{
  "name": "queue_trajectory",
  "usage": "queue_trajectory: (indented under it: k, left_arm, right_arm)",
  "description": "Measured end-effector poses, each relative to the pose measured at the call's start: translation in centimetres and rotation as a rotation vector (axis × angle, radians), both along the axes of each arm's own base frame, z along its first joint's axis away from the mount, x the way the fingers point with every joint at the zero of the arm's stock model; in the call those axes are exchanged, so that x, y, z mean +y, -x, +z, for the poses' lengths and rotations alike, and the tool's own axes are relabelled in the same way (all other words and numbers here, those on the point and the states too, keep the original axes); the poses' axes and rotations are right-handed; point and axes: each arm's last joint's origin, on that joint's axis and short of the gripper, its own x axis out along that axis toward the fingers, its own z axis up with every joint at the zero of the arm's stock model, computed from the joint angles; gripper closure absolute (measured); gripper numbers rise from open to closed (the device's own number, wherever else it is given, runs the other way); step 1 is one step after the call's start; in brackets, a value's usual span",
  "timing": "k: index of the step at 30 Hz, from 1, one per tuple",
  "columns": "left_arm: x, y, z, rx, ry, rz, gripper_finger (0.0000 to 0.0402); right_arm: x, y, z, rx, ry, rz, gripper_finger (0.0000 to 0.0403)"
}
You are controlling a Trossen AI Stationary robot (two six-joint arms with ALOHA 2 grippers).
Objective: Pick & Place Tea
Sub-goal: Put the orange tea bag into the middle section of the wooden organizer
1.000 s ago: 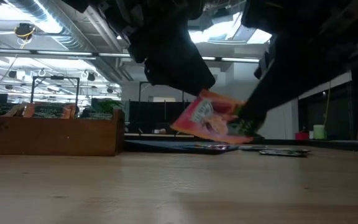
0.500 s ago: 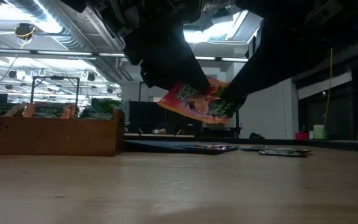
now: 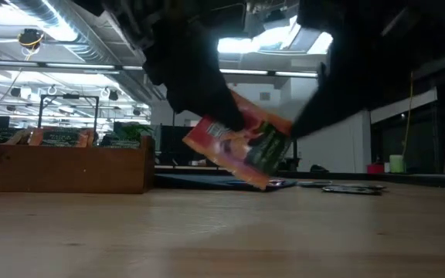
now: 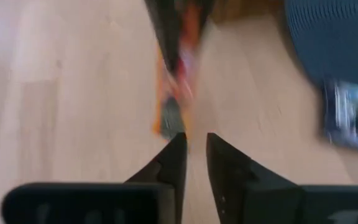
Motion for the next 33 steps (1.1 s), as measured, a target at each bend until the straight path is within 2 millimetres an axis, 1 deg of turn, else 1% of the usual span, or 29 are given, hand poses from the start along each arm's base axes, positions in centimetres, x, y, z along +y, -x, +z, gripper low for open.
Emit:
queue_trajectory:
  k: [4,7,10,13,16,19,21,28,33]
  left_arm:
    - [-0.5,0.9,0.1,-0.011,-0.017,-0.003,0.0391]
    - [-0.4,2.1,0.2,-0.092,-0.002,0.038,0.0390]
    - [0.3,3.8,0.4,-0.231,0.043,0.097,0.0391]
    - [1.0,5.8,0.5,-0.395,0.099,0.135,0.0391]
    - [1.7,7.4,0.5,-0.567,0.140,0.159,0.0390]
    - [2.2,8.3,0.6,-0.721,0.146,0.176,0.0390]
    - [2.3,8.6,0.8,-0.800,0.130,0.183,0.0390]
    - [2.5,8.9,2.4,-0.977,-0.009,0.159,0.0389]
    - [2.5,9.0,3.0,-1.042,-0.085,0.107,0.0389]
  right_arm:
    - [-0.4,0.8,-0.7,0.075,-0.012,-0.090,0.0304]
    - [-0.1,1.5,-1.2,0.046,0.007,-0.114,0.0286]
    - [0.3,1.9,-1.7,0.006,-0.009,-0.106,0.0277]
    - [0.5,1.9,-1.8,-0.064,-0.059,-0.102,0.0275]
    - [0.6,1.2,-1.2,-0.165,-0.091,-0.096,0.0274]
    - [0.4,0.2,-0.4,-0.260,-0.078,-0.071,0.0274]
    - [0.0,-0.5,0.4,-0.331,-0.066,-0.056,0.0274]
    - [-1.7,-2.5,2.6,-0.537,-0.043,-0.056,0.0274]
    - [-2.7,-3.3,3.6,-0.628,-0.032,-0.039,0.0274]
